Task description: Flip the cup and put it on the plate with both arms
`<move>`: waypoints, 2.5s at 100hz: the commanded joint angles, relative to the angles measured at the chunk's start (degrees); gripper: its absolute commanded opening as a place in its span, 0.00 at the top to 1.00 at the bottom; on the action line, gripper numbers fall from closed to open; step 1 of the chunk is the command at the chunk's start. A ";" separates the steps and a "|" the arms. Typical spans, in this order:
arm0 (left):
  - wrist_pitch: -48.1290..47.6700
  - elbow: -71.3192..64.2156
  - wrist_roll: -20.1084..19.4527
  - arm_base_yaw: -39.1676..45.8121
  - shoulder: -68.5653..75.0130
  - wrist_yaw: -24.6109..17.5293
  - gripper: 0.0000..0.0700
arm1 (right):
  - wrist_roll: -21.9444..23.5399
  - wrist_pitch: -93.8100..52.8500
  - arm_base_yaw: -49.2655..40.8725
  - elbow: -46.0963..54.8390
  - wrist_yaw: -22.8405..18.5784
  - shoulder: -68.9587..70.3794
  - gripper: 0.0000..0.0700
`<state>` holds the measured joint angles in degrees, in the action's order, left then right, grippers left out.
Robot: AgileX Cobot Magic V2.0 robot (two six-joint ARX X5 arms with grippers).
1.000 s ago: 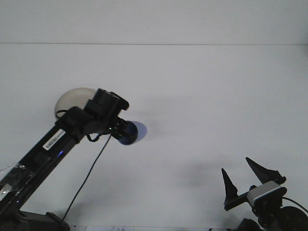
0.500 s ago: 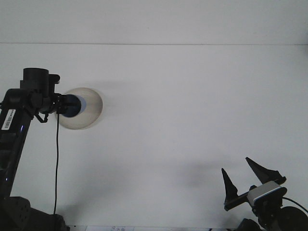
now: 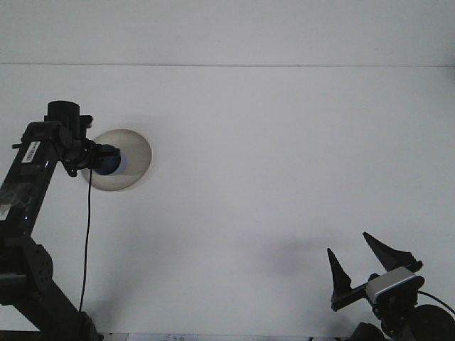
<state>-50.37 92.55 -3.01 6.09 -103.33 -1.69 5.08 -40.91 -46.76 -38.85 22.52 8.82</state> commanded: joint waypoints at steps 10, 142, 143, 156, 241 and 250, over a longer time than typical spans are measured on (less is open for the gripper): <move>0.33 1.60 0.87 0.07 -1.22 -0.17 0.99 | 1.18 0.61 -0.48 -0.44 0.04 0.26 0.20; -4.85 19.26 4.37 -0.07 4.31 -6.73 0.33 | 0.90 0.61 -0.48 -0.44 0.39 0.26 0.20; -4.85 19.26 4.37 -0.07 4.81 -6.91 0.33 | 0.90 0.59 -0.48 -0.44 0.46 0.26 0.20; -3.87 18.23 4.74 -0.22 13.09 -9.79 0.33 | 0.87 0.61 -0.48 -0.44 1.99 0.26 0.20; 32.17 -60.02 16.15 -25.09 82.86 -11.30 0.33 | 0.92 0.55 -0.48 -0.42 4.90 0.24 0.10; 32.22 -60.37 16.13 -25.14 84.11 -11.30 0.34 | 1.01 0.57 -0.48 -0.42 4.31 0.24 0.12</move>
<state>-19.81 31.29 12.78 -18.87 -19.68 -12.99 5.45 -40.91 -46.78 -38.85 27.14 8.82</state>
